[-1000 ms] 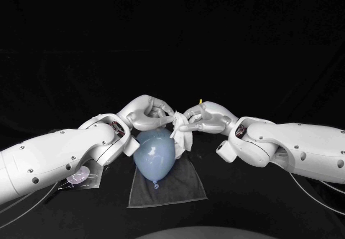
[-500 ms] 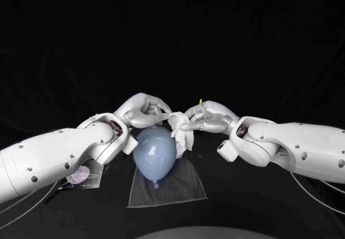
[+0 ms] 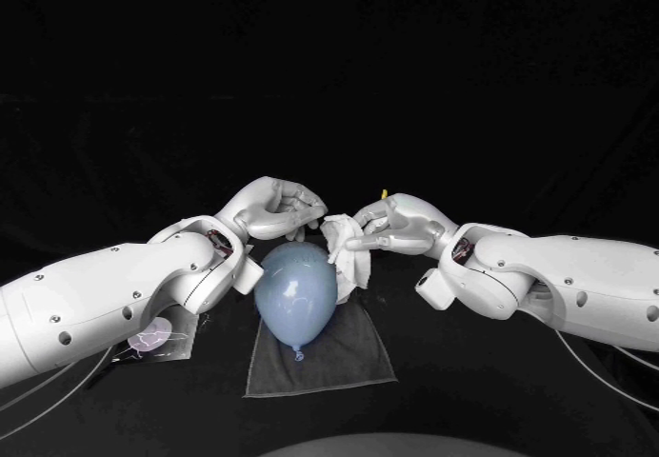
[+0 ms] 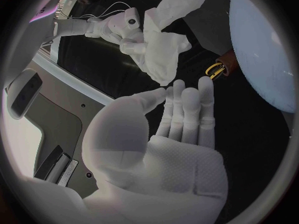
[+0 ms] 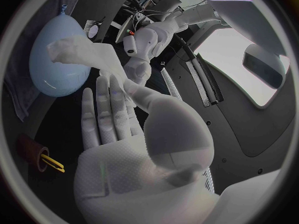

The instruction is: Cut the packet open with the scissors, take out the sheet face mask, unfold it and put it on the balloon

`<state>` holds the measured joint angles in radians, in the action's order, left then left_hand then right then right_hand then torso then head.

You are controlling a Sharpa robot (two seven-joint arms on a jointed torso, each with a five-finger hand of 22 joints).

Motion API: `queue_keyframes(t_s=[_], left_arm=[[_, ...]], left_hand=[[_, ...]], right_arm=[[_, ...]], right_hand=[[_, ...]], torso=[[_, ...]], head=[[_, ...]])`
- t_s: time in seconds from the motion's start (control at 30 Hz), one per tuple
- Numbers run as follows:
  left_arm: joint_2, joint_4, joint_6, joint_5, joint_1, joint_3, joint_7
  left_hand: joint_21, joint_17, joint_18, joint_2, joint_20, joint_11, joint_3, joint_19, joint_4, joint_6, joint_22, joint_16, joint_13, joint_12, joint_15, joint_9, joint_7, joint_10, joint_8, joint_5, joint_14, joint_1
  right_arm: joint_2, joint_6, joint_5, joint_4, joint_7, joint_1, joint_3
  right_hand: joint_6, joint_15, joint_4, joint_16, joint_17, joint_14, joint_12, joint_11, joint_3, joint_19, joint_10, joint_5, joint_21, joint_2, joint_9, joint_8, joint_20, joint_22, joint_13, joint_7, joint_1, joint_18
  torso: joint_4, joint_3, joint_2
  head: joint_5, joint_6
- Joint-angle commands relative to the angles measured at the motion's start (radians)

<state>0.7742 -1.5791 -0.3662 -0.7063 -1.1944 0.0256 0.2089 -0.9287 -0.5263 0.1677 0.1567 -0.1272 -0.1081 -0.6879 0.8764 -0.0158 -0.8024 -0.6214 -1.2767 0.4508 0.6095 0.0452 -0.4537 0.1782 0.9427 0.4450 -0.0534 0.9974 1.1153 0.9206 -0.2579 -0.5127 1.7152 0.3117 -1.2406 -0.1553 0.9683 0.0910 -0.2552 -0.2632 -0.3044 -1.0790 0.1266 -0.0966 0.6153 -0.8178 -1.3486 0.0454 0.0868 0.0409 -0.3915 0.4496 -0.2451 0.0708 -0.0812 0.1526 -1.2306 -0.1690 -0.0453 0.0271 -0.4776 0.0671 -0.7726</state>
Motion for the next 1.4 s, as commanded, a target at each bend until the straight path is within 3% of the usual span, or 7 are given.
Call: queue_keyframes(t_s=[0.03,0.27,0.53,0.67,0.87,1.13,1.4], left_arm=[[0.000,0.002,0.077,0.041,-0.001,0.000,-0.021],[0.003,0.010,0.126,0.044,-0.001,0.000,-0.049],[0.004,0.014,0.148,0.044,-0.001,0.000,-0.045],[0.001,0.015,0.161,0.039,-0.001,0.000,-0.031],[-0.009,0.021,0.150,0.037,-0.001,0.000,-0.013],[-0.021,0.030,0.140,0.038,-0.002,0.000,-0.012],[-0.028,0.037,0.147,0.046,-0.002,0.000,-0.009]], left_hand=[[0.044,0.019,-0.004,0.036,-0.017,-0.024,0.050,-0.025,-0.018,0.037,0.027,0.023,-0.034,-0.050,0.024,0.018,0.024,-0.049,-0.026,0.005,-0.049,-0.004],[0.131,0.036,0.012,0.075,-0.060,-0.048,0.207,-0.027,-0.075,0.054,0.090,0.034,-0.102,-0.117,0.049,0.045,0.038,-0.114,-0.040,0.006,-0.116,0.004],[0.184,0.062,0.015,0.059,-0.075,-0.061,0.355,-0.013,-0.130,0.069,0.133,0.029,-0.163,-0.151,0.062,0.068,0.048,-0.157,-0.039,0.005,-0.149,0.081],[0.203,0.074,0.014,0.049,-0.075,-0.058,0.412,-0.014,-0.126,0.082,0.148,0.028,-0.192,-0.169,0.062,0.084,0.018,-0.176,-0.051,0.006,-0.166,0.153],[0.219,0.091,0.014,0.019,-0.079,-0.066,0.451,-0.012,-0.121,0.098,0.160,0.027,-0.230,-0.195,0.069,0.109,-0.009,-0.189,-0.085,0.005,-0.179,0.234],[0.223,0.106,0.014,-0.012,-0.078,-0.066,0.465,-0.005,-0.112,0.115,0.165,0.024,-0.260,-0.209,0.066,0.133,0.033,-0.181,-0.114,0.005,-0.177,0.290],[0.220,0.120,0.015,-0.050,-0.075,-0.063,0.449,-0.001,-0.104,0.072,0.165,0.025,-0.281,-0.215,0.063,0.139,0.023,-0.167,-0.106,0.005,-0.173,0.331]], right_arm=[[0.000,-0.001,0.006,0.001,0.007,0.000,0.001],[0.001,-0.011,0.016,0.001,0.010,0.001,0.001],[0.001,-0.012,0.020,0.001,0.011,0.001,0.001],[0.000,-0.010,0.020,0.002,0.010,0.001,0.001],[-0.001,-0.002,0.020,0.005,0.009,0.001,0.001],[-0.001,0.009,0.020,0.018,0.007,0.002,0.001],[0.000,0.012,0.019,0.027,0.006,0.004,0.001]], right_hand=[[0.009,-0.002,0.000,0.000,-0.002,-0.009,0.000,0.008,0.009,-0.006,0.001,0.003,-0.002,0.003,-0.001,0.004,-0.001,0.001,0.000,0.001,-0.007,-0.019],[0.009,-0.002,0.001,0.000,-0.002,-0.010,0.000,0.008,0.009,-0.007,0.001,0.003,-0.002,0.003,-0.001,0.004,-0.001,0.001,-0.001,0.001,-0.007,-0.020],[0.010,-0.002,0.001,0.000,-0.003,-0.010,0.000,0.008,0.010,-0.007,0.000,0.003,-0.002,0.003,-0.002,0.004,-0.001,0.001,-0.001,0.001,-0.007,-0.020],[0.010,-0.002,0.001,0.000,-0.003,-0.010,0.001,0.008,0.010,-0.008,0.000,0.003,-0.002,0.002,-0.002,0.004,-0.001,0.002,-0.001,0.000,-0.007,-0.020],[0.010,-0.002,0.001,0.000,-0.003,-0.010,0.001,0.008,0.010,-0.008,0.000,0.003,-0.002,0.002,-0.002,0.004,-0.001,0.002,-0.001,0.000,-0.007,-0.020],[0.010,-0.003,0.000,-0.001,-0.004,-0.011,0.001,0.008,0.011,-0.008,-0.001,0.003,-0.002,0.002,-0.002,0.004,0.000,0.002,-0.001,0.000,-0.007,-0.020],[0.010,-0.003,0.000,0.000,-0.005,-0.011,0.001,0.009,0.012,-0.008,-0.001,0.003,-0.002,0.002,-0.002,0.004,0.000,0.002,-0.001,0.000,-0.008,-0.019]], torso=[[0.0000,-0.0002,0.000],[-0.0005,0.0000,0.000],[-0.0009,-0.0003,0.000],[-0.0009,0.0000,0.000],[-0.0009,-0.0001,0.000],[-0.0012,-0.0004,0.000],[-0.0011,-0.0001,0.000]], head=[[0.000,0.002],[-0.001,0.002],[0.000,0.002],[-0.001,0.002],[-0.002,0.003],[-0.002,0.004],[-0.002,0.003]])
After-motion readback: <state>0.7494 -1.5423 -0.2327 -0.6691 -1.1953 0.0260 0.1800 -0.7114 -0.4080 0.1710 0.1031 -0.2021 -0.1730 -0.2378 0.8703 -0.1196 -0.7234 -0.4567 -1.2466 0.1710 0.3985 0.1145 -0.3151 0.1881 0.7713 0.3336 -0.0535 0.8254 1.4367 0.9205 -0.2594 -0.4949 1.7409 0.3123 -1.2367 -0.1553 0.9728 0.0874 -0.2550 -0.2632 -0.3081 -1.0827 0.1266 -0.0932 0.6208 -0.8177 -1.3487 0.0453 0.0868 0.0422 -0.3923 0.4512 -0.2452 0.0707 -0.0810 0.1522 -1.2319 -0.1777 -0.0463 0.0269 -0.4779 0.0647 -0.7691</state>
